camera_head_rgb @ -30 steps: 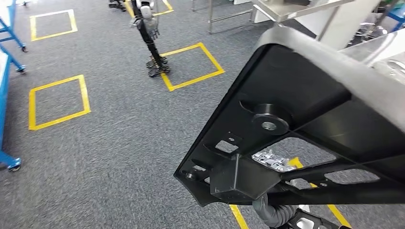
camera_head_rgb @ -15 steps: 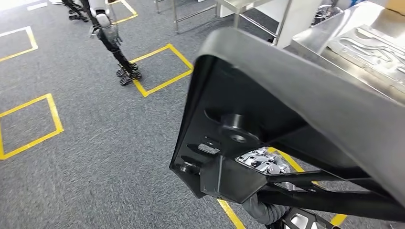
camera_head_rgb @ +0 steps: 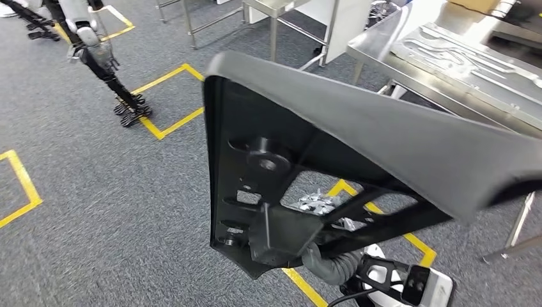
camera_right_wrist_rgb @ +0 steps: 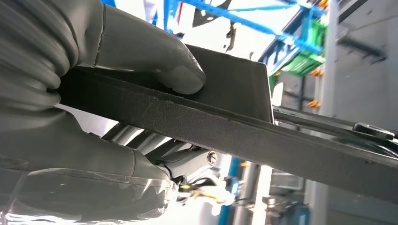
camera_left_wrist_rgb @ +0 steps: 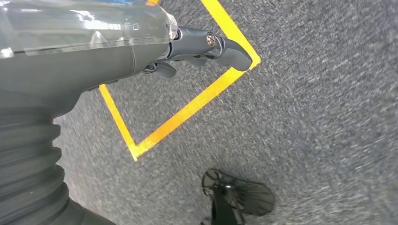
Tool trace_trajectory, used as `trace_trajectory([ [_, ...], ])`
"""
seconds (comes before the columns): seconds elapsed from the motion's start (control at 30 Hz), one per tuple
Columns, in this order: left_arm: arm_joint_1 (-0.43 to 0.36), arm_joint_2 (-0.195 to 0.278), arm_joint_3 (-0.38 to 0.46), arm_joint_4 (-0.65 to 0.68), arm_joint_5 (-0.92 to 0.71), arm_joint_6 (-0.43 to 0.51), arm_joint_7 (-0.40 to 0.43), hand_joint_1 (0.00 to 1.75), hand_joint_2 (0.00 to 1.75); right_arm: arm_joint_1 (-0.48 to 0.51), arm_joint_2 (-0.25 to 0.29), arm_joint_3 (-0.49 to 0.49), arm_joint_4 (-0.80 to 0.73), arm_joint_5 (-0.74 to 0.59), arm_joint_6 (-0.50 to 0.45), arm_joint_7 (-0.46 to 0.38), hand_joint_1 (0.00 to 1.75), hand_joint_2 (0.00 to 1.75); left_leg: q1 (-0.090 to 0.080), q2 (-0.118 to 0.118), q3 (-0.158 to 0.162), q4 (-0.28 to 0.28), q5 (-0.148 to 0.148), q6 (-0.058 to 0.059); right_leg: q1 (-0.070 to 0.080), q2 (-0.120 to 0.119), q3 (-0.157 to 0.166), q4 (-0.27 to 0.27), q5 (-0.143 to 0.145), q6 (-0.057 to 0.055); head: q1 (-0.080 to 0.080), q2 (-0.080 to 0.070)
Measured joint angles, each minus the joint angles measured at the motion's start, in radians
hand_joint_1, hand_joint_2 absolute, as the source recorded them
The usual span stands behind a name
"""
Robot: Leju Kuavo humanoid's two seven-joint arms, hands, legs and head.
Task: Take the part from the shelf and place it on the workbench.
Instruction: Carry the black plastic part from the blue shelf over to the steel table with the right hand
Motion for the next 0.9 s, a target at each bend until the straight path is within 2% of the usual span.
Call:
trace_trajectory([
  [0.03, 0.002, -0.002, 0.0, 0.0, 0.001, 0.0, -0.001, 0.0, 1.75, -0.004, -0.001, 0.001, 0.014, -0.009, 0.004, 0.004, 1.69, 1.75, -0.001, 0.012, -0.001, 0.001, -0.001, 0.0, -0.002, -0.006, -0.02, 0.04, -0.009, 0.002, 0.0, 0.0],
  [0.07, 0.002, -0.004, 0.001, 0.0, 0.002, -0.001, -0.002, 0.0, 1.75, -0.008, -0.003, 0.002, 0.027, -0.018, 0.008, 0.006, 1.69, 1.75, -0.001, 0.024, -0.001, 0.002, -0.002, 0.0, -0.004, -0.01, -0.021, 0.044, 0.001, 0.004, 0.0, 0.0],
  [0.1, 0.002, -0.006, 0.001, 0.0, 0.004, -0.001, -0.004, 0.0, 1.75, -0.012, -0.005, 0.003, 0.039, -0.027, 0.012, 0.007, 1.69, 1.75, -0.001, 0.035, 0.0, 0.004, -0.004, -0.002, -0.005, -0.015, -0.001, 0.007, 0.027, 0.004, 0.0, 0.0],
  [0.13, 0.001, -0.009, 0.001, 0.0, 0.007, -0.002, -0.005, 0.0, 1.75, -0.017, -0.007, 0.003, 0.048, -0.036, 0.016, 0.008, 1.69, 1.75, -0.002, 0.045, 0.001, 0.006, -0.007, -0.004, -0.005, -0.027, 0.036, -0.062, 0.063, 0.002, 0.0, 0.0],
  [0.2, 0.0, -0.014, 0.003, 0.0, 0.014, -0.001, -0.006, 0.0, 1.75, -0.031, -0.009, 0.003, 0.061, -0.054, 0.026, 0.012, 1.69, 1.75, -0.005, 0.062, 0.004, 0.01, -0.014, -0.012, 0.002, -0.069, 0.104, -0.191, 0.105, -0.008, 0.0, 0.0],
  [0.23, 0.0, -0.016, 0.004, 0.0, 0.017, 0.0, -0.007, 0.0, 1.75, -0.038, -0.01, 0.003, 0.068, -0.062, 0.031, 0.015, 1.69, 1.75, -0.007, 0.07, 0.006, 0.011, -0.017, -0.017, 0.007, -0.082, 0.12, -0.223, 0.111, -0.013, 0.0, 0.0],
  [0.27, 0.0, -0.018, 0.006, 0.0, 0.02, 0.001, -0.007, 0.0, 1.75, -0.045, -0.011, 0.003, 0.075, -0.069, 0.035, 0.019, 1.69, 1.75, -0.008, 0.079, 0.008, 0.011, -0.018, -0.022, 0.011, -0.084, 0.122, -0.232, 0.109, -0.017, 0.0, 0.0],
  [0.33, -0.003, -0.021, 0.009, 0.0, 0.023, 0.002, -0.006, 0.0, 1.75, -0.053, -0.013, 0.003, 0.088, -0.077, 0.039, 0.024, 1.69, 1.75, -0.008, 0.093, 0.013, 0.011, -0.023, -0.033, 0.008, -0.06, 0.121, -0.237, 0.115, -0.024, 0.0, 0.0],
  [0.37, -0.005, -0.023, 0.01, 0.0, 0.024, 0.003, -0.006, 0.0, 1.75, -0.057, -0.014, 0.003, 0.093, -0.081, 0.042, 0.026, 1.69, 1.75, -0.006, 0.082, 0.011, 0.02, -0.032, -0.039, 0.005, -0.049, 0.123, -0.241, 0.117, -0.03, 0.0, 0.0],
  [0.4, -0.007, -0.025, 0.011, 0.0, 0.024, 0.004, -0.005, 0.0, 1.75, -0.063, -0.015, 0.003, 0.1, -0.085, 0.044, 0.028, 1.69, 1.75, -0.004, 0.06, 0.002, 0.047, -0.052, -0.044, 0.001, -0.038, 0.125, -0.245, 0.121, -0.035, 0.0, 0.0],
  [0.47, -0.007, -0.029, 0.017, 0.0, 0.025, 0.006, -0.002, 0.0, 1.75, -0.074, -0.016, 0.004, 0.113, -0.092, 0.047, 0.032, 1.69, 1.75, 0.001, 0.007, -0.049, 0.164, -0.117, -0.052, -0.002, -0.017, 0.126, -0.249, 0.124, -0.042, 0.0, 0.0],
  [0.5, -0.005, -0.029, 0.02, 0.0, 0.026, 0.008, 0.0, 0.0, 1.75, -0.077, -0.016, 0.004, 0.121, -0.096, 0.047, 0.034, 1.69, 1.75, 0.001, -0.006, -0.085, 0.238, -0.148, -0.054, -0.002, -0.004, 0.125, -0.248, 0.125, -0.044, 0.0, 0.0],
  [0.53, -0.004, -0.029, 0.023, 0.0, 0.027, 0.009, 0.001, 0.0, 1.75, -0.079, -0.018, 0.004, 0.129, -0.1, 0.048, 0.036, 1.69, 1.75, 0.002, -0.012, -0.115, 0.296, -0.165, -0.055, -0.002, 0.009, 0.125, -0.247, 0.125, -0.044, 0.0, 0.0],
  [0.57, -0.003, -0.03, 0.024, 0.0, 0.028, 0.009, 0.002, 0.0, 1.75, -0.079, -0.019, 0.004, 0.136, -0.103, 0.049, 0.037, 1.69, 1.75, 0.002, -0.014, -0.13, 0.32, -0.162, -0.055, -0.002, 0.023, 0.125, -0.246, 0.125, -0.044, 0.0, 0.0],
  [0.6, -0.002, -0.03, 0.025, 0.0, 0.029, 0.009, 0.003, 0.0, 1.75, -0.079, -0.021, 0.004, 0.142, -0.106, 0.05, 0.037, 1.69, 1.75, 0.002, -0.015, -0.125, 0.301, -0.138, -0.055, -0.002, 0.037, 0.125, -0.244, 0.125, -0.043, 0.0, 0.0],
  [0.63, -0.002, -0.03, 0.025, 0.0, 0.029, 0.009, 0.002, 0.0, 1.75, -0.078, -0.022, 0.004, 0.148, -0.108, 0.051, 0.036, 1.69, 1.75, 0.004, -0.021, -0.101, 0.241, -0.098, -0.053, -0.002, 0.05, 0.127, -0.242, 0.124, -0.041, 0.0, 0.0],
  [0.67, -0.002, -0.03, 0.025, 0.0, 0.03, 0.009, 0.002, 0.0, 1.75, -0.078, -0.024, 0.004, 0.152, -0.11, 0.053, 0.033, 1.69, 1.75, 0.006, -0.041, -0.069, 0.164, -0.058, -0.051, -0.003, 0.062, 0.127, -0.239, 0.122, -0.039, 0.0, 0.0],
  [0.7, -0.003, -0.03, 0.025, 0.0, 0.03, 0.009, 0.0, 0.0, 1.75, -0.079, -0.025, 0.004, 0.156, -0.11, 0.053, 0.03, 1.69, 1.75, 0.008, -0.062, -0.04, 0.095, -0.031, -0.048, -0.002, 0.074, 0.126, -0.236, 0.121, -0.034, 0.0, 0.0],
  [0.73, -0.002, -0.03, 0.025, 0.0, 0.03, 0.009, -0.001, 0.0, 1.75, -0.078, -0.026, 0.004, 0.158, -0.111, 0.054, 0.026, 1.69, 1.75, 0.009, -0.079, -0.019, 0.048, -0.016, -0.045, -0.002, 0.085, 0.122, -0.233, 0.121, -0.028, 0.0, 0.0],
  [0.77, -0.002, -0.031, 0.025, 0.0, 0.03, 0.009, -0.002, 0.0, 1.75, -0.077, -0.027, 0.004, 0.16, -0.111, 0.054, 0.022, 1.69, 1.75, 0.009, -0.09, -0.011, 0.028, -0.014, -0.041, -0.003, 0.095, 0.118, -0.233, 0.123, -0.021, 0.0, 0.0],
  [0.83, -0.003, -0.032, 0.025, 0.0, 0.029, 0.009, -0.006, 0.0, 1.75, -0.072, -0.033, 0.003, 0.161, -0.11, 0.053, 0.014, 1.69, 1.75, 0.007, -0.075, -0.01, 0.025, -0.013, -0.029, -0.004, 0.115, 0.111, -0.235, 0.128, -0.007, 0.0, 0.0],
  [0.87, -0.005, -0.034, 0.025, 0.0, 0.027, 0.007, -0.008, 0.0, 1.75, -0.069, -0.038, 0.003, 0.161, -0.11, 0.052, 0.009, 1.69, 1.75, 0.007, -0.064, -0.01, 0.022, -0.01, -0.022, -0.004, 0.108, 0.107, -0.231, 0.125, -0.001, 0.0, 0.0],
  [0.9, -0.006, -0.035, 0.025, 0.0, 0.025, 0.005, -0.01, 0.0, 1.75, -0.066, -0.043, 0.002, 0.161, -0.109, 0.051, 0.004, 1.69, 1.75, 0.009, -0.053, -0.01, 0.018, -0.007, -0.014, -0.002, 0.088, 0.097, -0.211, 0.111, 0.003, 0.0, 0.0],
])
